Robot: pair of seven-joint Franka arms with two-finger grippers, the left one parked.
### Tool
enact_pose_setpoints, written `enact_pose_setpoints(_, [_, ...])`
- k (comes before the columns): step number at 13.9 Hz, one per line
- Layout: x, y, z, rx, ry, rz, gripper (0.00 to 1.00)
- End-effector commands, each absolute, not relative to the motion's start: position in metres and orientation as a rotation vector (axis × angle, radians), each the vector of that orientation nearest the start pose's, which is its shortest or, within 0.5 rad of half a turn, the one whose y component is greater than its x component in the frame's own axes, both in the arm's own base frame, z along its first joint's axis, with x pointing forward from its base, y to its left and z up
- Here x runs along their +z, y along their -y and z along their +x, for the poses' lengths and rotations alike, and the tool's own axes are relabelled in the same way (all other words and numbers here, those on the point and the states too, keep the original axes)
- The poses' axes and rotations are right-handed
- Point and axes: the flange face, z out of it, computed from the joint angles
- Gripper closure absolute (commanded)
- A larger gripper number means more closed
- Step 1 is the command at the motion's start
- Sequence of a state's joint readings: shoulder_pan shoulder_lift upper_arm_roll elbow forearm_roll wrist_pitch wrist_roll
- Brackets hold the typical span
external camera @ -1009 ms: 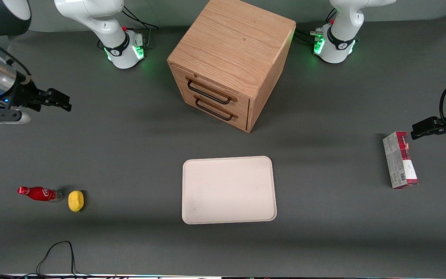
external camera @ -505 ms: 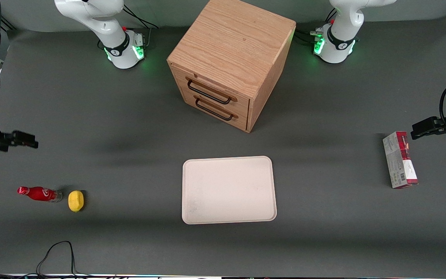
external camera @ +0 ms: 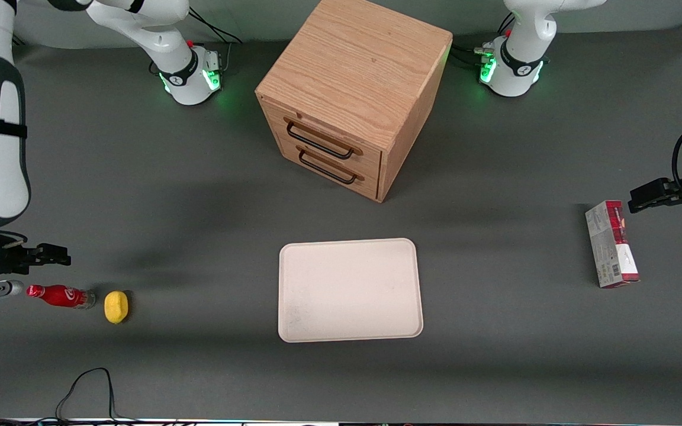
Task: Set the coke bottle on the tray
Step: 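Lower the right gripper around the bottle's cap end and close it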
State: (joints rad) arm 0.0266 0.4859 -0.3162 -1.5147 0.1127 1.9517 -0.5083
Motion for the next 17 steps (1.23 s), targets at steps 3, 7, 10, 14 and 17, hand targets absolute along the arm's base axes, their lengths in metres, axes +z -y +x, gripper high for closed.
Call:
enact_pose_setpoints(3, [0.393, 0.185, 0.703, -0.009, 0.551, -3.168, 0.0])
enact_pose_setpoints(7, [0.365, 0.205, 0.721, -0.028, 0.622, -3.138, 0.0])
enact_pose_setpoints(10, [0.338, 0.211, 0.722, -0.023, 0.573, -3.112, 0.0])
enact_pose_setpoints(14, [0.335, 0.222, 0.713, -0.004, 0.539, -3.11, 0.0])
enact_pose_setpoints(17, [0.338, 0.226, 0.711, 0.002, 0.531, -3.118, 0.21])
